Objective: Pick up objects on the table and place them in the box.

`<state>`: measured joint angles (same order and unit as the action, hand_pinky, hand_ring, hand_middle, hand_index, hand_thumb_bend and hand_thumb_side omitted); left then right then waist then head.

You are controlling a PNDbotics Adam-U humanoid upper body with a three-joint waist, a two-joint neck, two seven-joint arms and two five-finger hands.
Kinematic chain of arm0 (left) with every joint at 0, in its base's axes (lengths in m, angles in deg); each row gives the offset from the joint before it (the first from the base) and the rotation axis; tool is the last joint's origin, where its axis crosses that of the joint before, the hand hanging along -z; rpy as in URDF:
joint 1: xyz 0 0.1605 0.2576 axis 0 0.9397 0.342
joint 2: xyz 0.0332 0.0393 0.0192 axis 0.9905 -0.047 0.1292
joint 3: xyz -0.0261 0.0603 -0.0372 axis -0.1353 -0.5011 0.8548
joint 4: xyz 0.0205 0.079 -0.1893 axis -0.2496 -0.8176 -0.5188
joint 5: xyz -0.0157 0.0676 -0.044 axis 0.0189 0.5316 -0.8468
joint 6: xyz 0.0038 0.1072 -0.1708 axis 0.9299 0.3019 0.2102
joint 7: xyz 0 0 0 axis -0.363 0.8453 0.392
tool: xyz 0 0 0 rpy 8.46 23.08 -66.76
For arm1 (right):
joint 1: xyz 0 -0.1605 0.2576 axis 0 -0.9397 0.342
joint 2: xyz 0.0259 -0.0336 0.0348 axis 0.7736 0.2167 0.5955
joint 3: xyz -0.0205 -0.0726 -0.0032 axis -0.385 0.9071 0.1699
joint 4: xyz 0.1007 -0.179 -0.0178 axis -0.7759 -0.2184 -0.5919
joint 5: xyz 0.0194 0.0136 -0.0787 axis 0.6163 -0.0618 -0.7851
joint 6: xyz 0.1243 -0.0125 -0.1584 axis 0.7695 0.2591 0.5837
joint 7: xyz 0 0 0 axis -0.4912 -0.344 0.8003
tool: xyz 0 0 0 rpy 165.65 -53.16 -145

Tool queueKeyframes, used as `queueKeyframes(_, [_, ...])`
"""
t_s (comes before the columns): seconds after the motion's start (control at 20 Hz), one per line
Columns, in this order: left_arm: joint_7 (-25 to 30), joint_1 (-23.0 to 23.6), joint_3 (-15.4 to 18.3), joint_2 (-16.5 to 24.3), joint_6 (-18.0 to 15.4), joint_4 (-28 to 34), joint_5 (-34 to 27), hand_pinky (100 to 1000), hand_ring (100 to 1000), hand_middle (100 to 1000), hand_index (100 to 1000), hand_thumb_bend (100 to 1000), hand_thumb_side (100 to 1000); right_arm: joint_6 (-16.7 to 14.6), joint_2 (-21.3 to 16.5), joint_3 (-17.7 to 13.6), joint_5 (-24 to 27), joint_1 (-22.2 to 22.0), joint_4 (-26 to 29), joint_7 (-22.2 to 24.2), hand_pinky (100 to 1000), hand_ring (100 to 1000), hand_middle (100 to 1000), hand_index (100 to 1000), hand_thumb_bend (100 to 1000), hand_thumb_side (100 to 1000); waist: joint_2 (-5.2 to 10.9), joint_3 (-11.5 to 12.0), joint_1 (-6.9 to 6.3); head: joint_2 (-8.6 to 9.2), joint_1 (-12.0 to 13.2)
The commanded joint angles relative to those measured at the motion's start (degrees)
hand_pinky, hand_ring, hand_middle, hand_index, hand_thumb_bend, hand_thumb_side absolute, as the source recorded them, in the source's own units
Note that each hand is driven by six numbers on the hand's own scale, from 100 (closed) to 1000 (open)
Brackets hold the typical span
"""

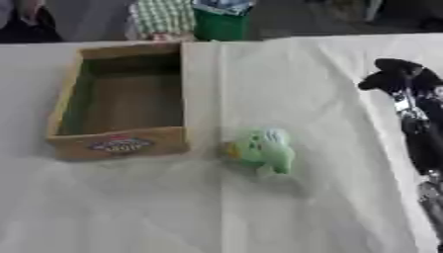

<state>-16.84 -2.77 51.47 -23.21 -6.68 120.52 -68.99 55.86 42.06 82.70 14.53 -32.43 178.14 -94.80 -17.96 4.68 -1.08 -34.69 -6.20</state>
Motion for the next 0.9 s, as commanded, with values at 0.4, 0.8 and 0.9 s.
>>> queueKeyframes(0.4, [0.14, -0.26, 0.33, 1.29, 0.07, 0.98, 0.11, 749, 541, 525, 705, 100, 576, 0.33, -1.64, -0.42, -0.70, 0.75, 1.19, -0.35, 875, 696, 627, 818, 100, 577, 1.17, 0.19, 0.15, -0.54, -0.14])
queueKeyframes(0.8, [0.24, -0.07, 0.09, 2.12, 0.14, 0.98, 0.27, 747, 542, 525, 705, 100, 577, 2.16, -11.92, 0.47, -7.12, 6.15, 1.19, 1.35, 838, 764, 753, 879, 100, 710, 1.78, 0.29, 0.84, -1.43, -0.60])
queueKeyframes(0.9, [0.24, -0.03, 0.06, 2.41, 0.14, 0.98, 0.35, 747, 542, 525, 705, 100, 577, 3.32, -14.71, 1.42, -8.84, 8.39, 1.19, 2.98, 827, 770, 767, 880, 100, 735, 1.90, 0.22, 1.10, -1.66, -0.52])
